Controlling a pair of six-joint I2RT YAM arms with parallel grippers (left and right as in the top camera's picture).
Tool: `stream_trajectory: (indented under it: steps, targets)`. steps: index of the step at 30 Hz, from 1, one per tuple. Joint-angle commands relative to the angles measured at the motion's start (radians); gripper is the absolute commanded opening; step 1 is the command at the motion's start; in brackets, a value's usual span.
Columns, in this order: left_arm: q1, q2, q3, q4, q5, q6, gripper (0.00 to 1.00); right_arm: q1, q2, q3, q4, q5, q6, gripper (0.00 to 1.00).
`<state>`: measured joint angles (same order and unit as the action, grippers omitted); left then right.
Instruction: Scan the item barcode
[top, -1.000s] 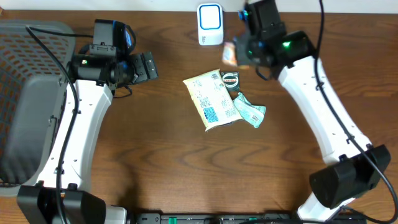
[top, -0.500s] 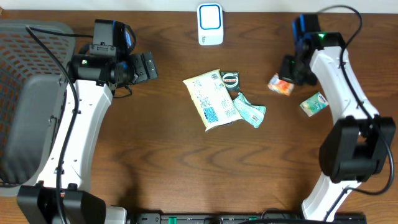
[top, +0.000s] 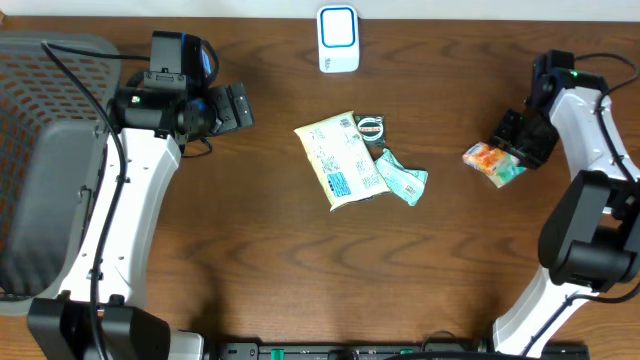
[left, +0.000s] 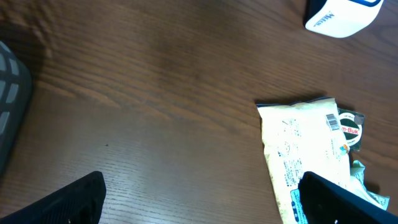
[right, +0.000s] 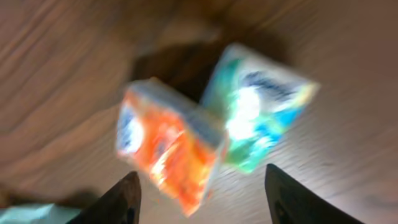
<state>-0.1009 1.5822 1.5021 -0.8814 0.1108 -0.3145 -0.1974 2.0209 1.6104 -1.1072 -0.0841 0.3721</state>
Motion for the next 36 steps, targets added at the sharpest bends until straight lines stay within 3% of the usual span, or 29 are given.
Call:
stream_trajectory:
  steps: [1,9,16,21,27,36]
  targets:
    - [0.001,0.006,0.007,-0.001,0.009,0.003,0.98,-0.008,-0.021,0.034,-0.006,-0.226,-0.14,0.65]
    - [0.001,0.006,0.007,-0.001,0.009,0.003,0.98,0.058,-0.022,0.169,-0.129,-0.266,-0.22,0.64]
    - [0.001,0.006,0.007,-0.001,0.009,0.003,0.98,0.177,-0.021,0.156,-0.117,-0.275,-0.225,0.64]
    - [0.001,0.006,0.007,0.0,0.009,0.003,0.98,0.304,-0.019,0.084,-0.042,-0.275,-0.221,0.41]
    - [0.001,0.006,0.007,0.0,0.009,0.003,0.98,0.417,-0.019,-0.074,0.091,-0.279,-0.132,0.03]
    - [0.001,0.006,0.007,0.0,0.009,0.003,0.98,0.473,-0.019,-0.216,0.159,-0.273,-0.114,0.01]
